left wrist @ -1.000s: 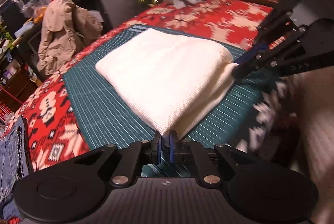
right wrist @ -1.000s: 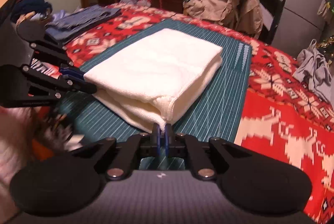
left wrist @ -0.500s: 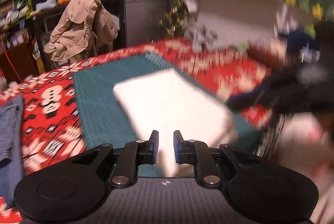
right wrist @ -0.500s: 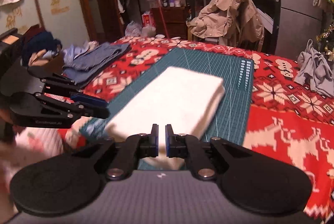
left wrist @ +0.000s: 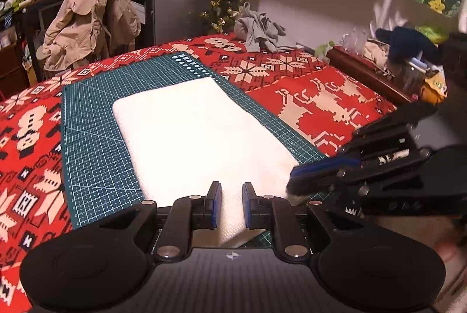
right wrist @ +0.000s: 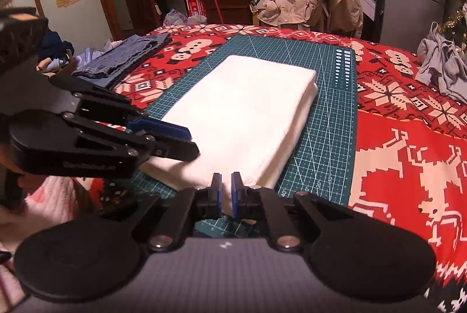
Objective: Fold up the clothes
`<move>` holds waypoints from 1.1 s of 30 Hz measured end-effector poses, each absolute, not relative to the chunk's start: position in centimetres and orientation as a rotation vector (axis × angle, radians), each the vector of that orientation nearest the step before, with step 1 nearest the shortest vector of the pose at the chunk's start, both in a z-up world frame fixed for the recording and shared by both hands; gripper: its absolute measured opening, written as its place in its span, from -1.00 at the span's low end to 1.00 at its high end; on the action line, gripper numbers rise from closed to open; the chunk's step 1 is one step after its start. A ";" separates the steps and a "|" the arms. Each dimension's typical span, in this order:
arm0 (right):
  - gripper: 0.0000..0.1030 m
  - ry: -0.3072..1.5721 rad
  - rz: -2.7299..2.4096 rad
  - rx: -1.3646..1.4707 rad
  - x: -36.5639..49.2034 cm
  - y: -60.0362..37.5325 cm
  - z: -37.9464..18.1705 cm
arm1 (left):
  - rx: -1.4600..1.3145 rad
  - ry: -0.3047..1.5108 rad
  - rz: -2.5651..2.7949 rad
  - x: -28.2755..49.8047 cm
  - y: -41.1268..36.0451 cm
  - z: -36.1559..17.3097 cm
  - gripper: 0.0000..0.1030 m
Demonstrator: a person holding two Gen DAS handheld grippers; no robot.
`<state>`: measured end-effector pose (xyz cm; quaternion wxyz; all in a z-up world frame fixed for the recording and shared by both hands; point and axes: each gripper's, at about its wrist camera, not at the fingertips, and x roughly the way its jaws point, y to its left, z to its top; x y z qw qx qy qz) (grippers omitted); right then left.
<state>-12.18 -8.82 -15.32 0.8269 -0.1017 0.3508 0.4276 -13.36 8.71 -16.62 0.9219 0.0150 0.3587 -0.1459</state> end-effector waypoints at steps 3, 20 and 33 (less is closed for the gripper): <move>-0.87 0.711 0.899 -0.216 -11.6 -8.7 -14.4 | 0.026 0.735 -0.305 -13.4 8.6 -16.5 -0.71; -0.69 0.722 0.890 -0.148 -11.4 -11.1 -13.9 | 0.029 0.666 -0.315 -16.1 10.9 -14.7 -0.71; 0.13 0.470 0.939 -0.628 -18.2 -6.1 -14.1 | 0.435 0.623 -0.299 -19.1 8.3 -16.9 -0.70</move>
